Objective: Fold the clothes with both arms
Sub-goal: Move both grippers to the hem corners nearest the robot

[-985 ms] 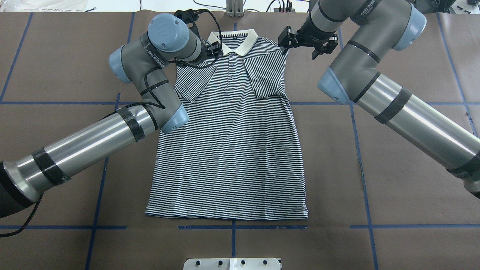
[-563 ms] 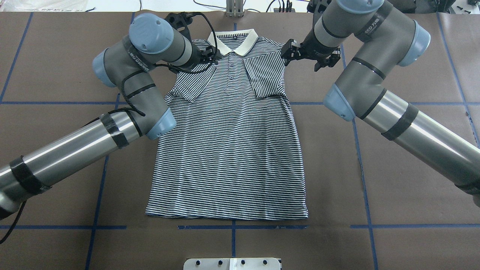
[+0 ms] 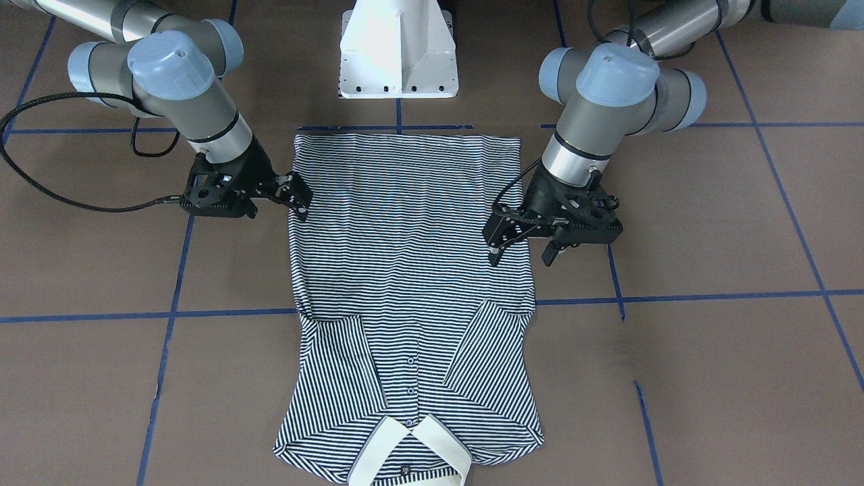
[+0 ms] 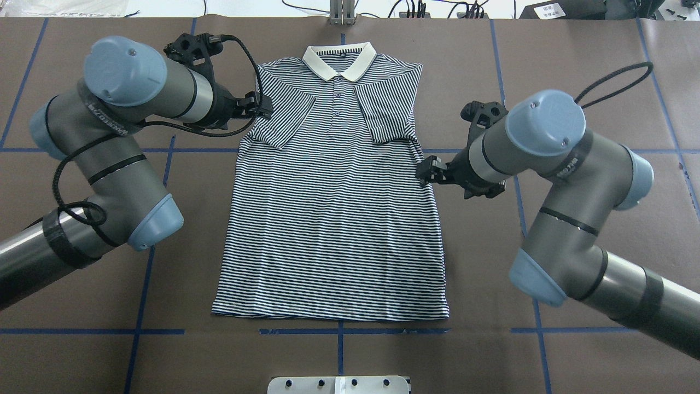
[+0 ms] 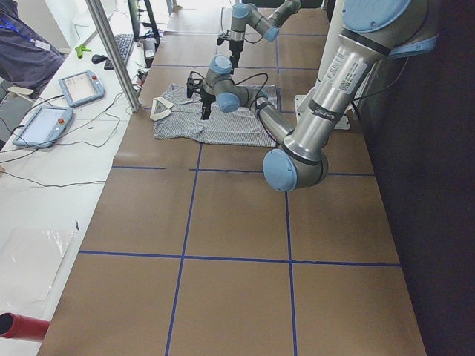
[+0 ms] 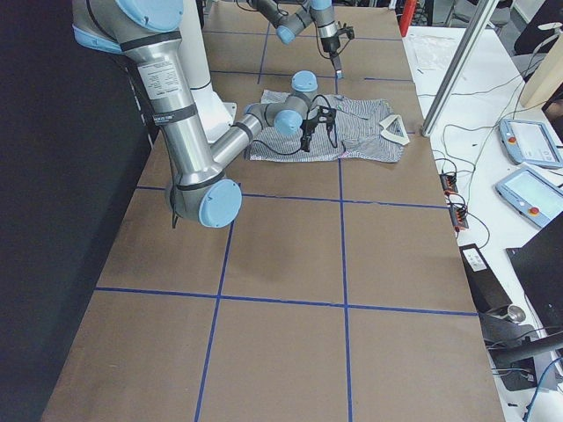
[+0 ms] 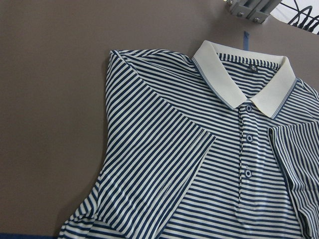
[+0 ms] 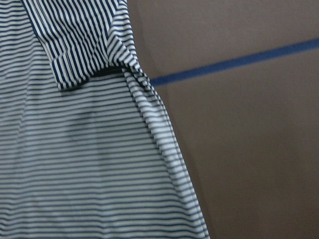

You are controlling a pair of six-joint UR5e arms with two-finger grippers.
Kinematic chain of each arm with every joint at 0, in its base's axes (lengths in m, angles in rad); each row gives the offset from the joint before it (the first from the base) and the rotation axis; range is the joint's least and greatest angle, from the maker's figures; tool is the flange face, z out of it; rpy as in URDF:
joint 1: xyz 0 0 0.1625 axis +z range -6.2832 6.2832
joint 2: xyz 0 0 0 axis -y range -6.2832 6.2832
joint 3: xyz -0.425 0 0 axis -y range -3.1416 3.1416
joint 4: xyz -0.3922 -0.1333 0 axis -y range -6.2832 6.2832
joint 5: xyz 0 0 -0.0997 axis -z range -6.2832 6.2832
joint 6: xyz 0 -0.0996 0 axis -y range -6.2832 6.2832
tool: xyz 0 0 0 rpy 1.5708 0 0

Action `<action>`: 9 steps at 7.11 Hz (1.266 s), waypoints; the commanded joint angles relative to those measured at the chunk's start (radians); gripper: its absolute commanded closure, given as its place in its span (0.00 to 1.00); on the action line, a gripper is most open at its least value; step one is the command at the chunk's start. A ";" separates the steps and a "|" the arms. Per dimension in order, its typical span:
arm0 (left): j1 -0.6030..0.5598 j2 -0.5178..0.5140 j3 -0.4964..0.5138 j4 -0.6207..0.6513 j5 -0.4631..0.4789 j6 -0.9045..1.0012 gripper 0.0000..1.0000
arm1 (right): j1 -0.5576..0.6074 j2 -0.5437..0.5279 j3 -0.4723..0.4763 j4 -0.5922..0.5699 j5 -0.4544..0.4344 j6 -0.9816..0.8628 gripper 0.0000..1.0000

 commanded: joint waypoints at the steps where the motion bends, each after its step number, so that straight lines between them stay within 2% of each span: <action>1: 0.024 0.081 -0.147 0.026 0.008 0.002 0.00 | -0.235 -0.129 0.141 0.000 -0.169 0.200 0.00; 2: 0.030 0.084 -0.165 0.028 0.007 -0.001 0.00 | -0.324 -0.136 0.137 0.000 -0.269 0.245 0.00; 3: 0.030 0.085 -0.165 0.026 0.010 -0.002 0.00 | -0.365 -0.142 0.135 0.000 -0.282 0.261 0.00; 6: 0.030 0.075 -0.165 0.026 0.005 -0.004 0.00 | -0.380 -0.156 0.077 0.000 -0.280 0.263 0.02; 7: 0.030 0.075 -0.166 0.026 0.005 -0.004 0.00 | -0.379 -0.147 0.086 -0.003 -0.274 0.263 0.07; 9: 0.030 0.077 -0.166 0.026 0.005 -0.004 0.00 | -0.379 -0.145 0.103 -0.014 -0.271 0.263 0.08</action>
